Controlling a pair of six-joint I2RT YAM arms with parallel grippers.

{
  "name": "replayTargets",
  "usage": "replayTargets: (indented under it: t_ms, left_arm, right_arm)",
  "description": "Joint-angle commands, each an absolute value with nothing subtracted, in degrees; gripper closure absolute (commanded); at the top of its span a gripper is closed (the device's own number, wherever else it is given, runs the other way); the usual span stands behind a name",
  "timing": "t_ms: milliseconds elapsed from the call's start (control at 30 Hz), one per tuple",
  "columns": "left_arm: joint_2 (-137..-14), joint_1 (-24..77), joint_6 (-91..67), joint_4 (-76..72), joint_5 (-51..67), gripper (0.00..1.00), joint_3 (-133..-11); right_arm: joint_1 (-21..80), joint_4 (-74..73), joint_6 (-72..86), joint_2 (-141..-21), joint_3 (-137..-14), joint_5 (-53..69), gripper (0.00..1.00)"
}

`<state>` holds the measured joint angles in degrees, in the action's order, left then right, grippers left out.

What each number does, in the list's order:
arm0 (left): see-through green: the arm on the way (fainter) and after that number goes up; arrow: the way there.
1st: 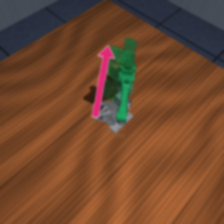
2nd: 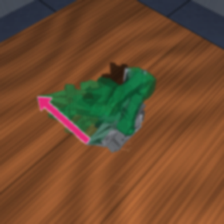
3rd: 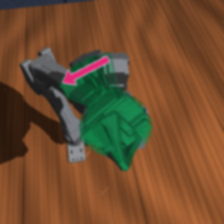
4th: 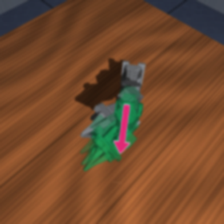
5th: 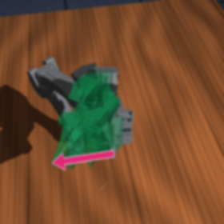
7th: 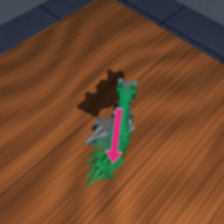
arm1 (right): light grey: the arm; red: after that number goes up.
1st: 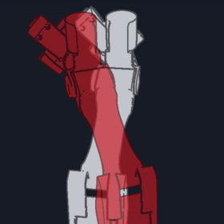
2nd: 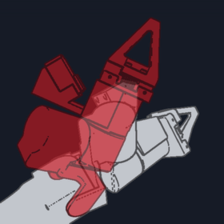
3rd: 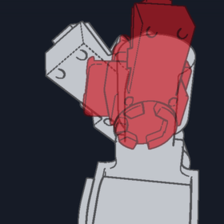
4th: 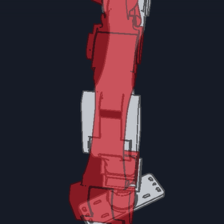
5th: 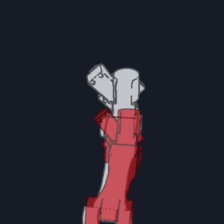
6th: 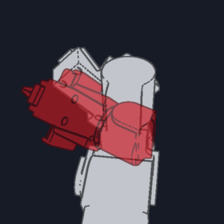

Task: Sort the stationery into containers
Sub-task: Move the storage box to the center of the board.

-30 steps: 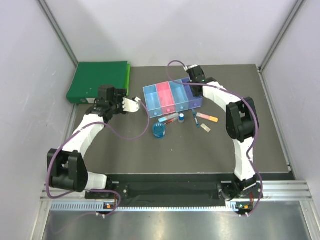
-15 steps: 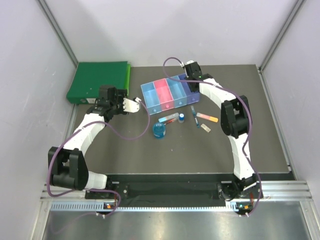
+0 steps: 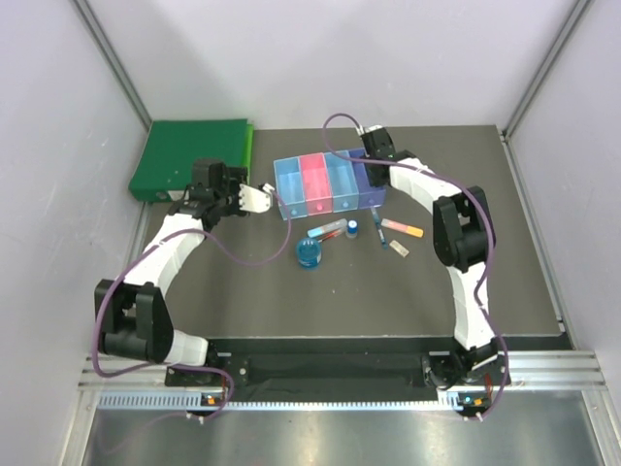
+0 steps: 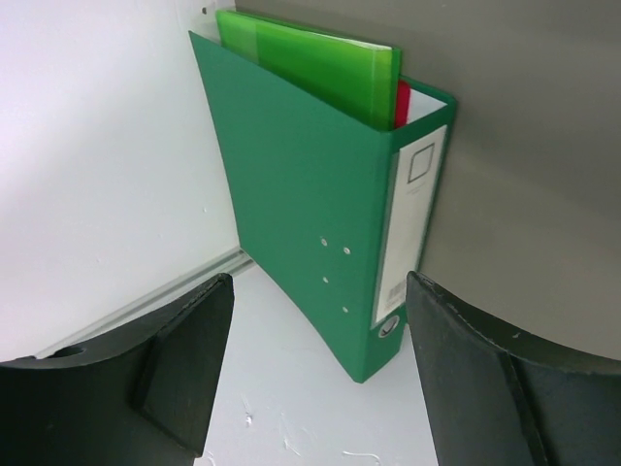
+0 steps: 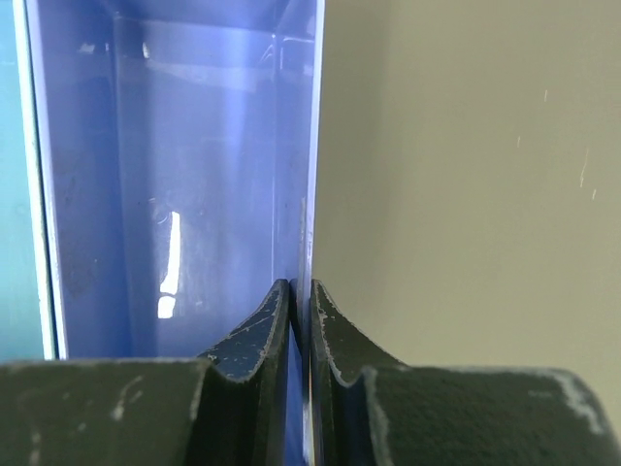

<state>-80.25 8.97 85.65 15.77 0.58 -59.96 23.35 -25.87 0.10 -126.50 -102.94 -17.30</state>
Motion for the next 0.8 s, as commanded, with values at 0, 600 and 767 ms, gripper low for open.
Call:
replayTargets:
  t_ms: [0, 600, 767]
  left_arm:
    - [-82.3, 8.4, 86.8, 15.6, 1.7, 0.23, -64.2]
    - [-82.3, 8.2, 87.6, 15.9, 3.8, 0.23, -64.6]
    - [-81.6, 8.2, 87.8, 15.2, 4.6, 0.23, -63.4]
  right_arm:
    - [23.4, -29.9, 2.9, -121.1, -97.8, -18.2, 1.0]
    - [25.2, -28.9, 4.8, -114.3, -86.0, -18.5, 1.0]
    - [25.3, -28.9, 3.1, -115.5, -89.1, -18.8, 0.71]
